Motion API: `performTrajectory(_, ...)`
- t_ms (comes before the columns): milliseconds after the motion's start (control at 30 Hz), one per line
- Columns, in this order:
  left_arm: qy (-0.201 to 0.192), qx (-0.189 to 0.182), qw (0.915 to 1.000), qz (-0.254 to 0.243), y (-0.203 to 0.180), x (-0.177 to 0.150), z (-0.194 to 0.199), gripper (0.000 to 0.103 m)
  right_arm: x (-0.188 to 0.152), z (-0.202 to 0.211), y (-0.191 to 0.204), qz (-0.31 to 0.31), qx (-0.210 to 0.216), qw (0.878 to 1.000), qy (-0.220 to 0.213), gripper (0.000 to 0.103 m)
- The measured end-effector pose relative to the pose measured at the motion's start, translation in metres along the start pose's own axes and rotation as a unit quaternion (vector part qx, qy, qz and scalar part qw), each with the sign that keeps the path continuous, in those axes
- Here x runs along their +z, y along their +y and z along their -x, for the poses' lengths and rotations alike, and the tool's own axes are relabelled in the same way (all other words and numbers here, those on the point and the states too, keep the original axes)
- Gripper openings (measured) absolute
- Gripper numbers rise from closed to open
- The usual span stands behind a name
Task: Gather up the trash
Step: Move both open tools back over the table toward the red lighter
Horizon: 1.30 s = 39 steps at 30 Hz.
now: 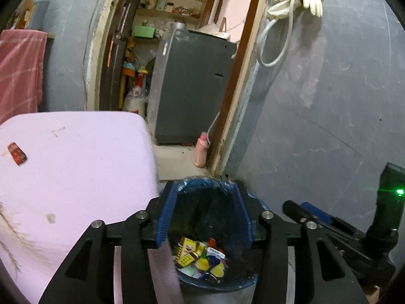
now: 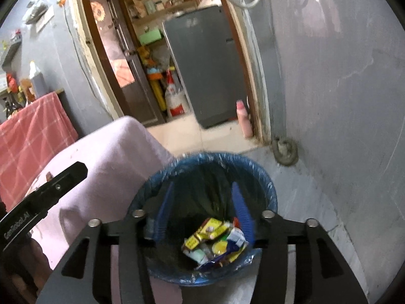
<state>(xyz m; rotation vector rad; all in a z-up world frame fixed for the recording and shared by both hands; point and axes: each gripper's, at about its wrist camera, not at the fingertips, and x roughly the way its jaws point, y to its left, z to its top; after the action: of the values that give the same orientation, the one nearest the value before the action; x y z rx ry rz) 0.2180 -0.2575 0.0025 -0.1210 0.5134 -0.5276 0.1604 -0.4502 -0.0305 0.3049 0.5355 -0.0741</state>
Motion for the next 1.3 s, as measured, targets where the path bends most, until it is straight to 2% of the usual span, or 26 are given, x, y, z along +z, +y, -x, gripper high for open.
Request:
performTrajectory(133, -0.015, 0.018, 0.9997, 0.0, 0.008, 0.008, 0.01, 0.052, 0.008, 0.013, 0.009, 0.013, -0.004, 0.999, -0.037, 0.057)
performTrajectory(200, -0.023, 0.026, 0.9994, 0.001, 0.012, 0.011, 0.016, 0.057, 0.012, 0.018, 0.013, 0.015, -0.006, 0.998, -0.053, 0.066)
performTrajectory(233, -0.027, 0.03, 0.9992, 0.002, 0.015, 0.012, 0.019, 0.061, 0.014, 0.021, 0.015, 0.015, -0.006, 0.998, -0.064, 0.072)
performTrajectory(367, -0.05, 0.053, 0.9973, 0.014, 0.03, 0.019, 0.034, 0.086, 0.019, 0.028, 0.025, 0.022, -0.005, 0.995, -0.092, 0.083)
performTrajectory(467, -0.068, 0.069, 0.995, 0.023, 0.041, 0.023, 0.044, 0.095, 0.023, 0.034, 0.036, 0.031, -0.001, 0.993, -0.111, 0.091)
performTrajectory(567, -0.08, 0.083, 0.993, 0.024, 0.052, 0.026, 0.057, 0.098, 0.025, 0.037, 0.047, 0.037, 0.008, 0.991, -0.125, 0.103)
performTrajectory(933, -0.093, 0.125, 0.9877, 0.019, 0.074, 0.024, 0.085, 0.1, 0.028, 0.038, 0.077, 0.05, 0.039, 0.988, -0.142, 0.103)
performTrajectory(1300, -0.098, 0.127, 0.9867, 0.026, 0.078, 0.013, 0.096, 0.1, 0.033, 0.04, 0.098, 0.065, 0.052, 0.986, -0.147, 0.103)
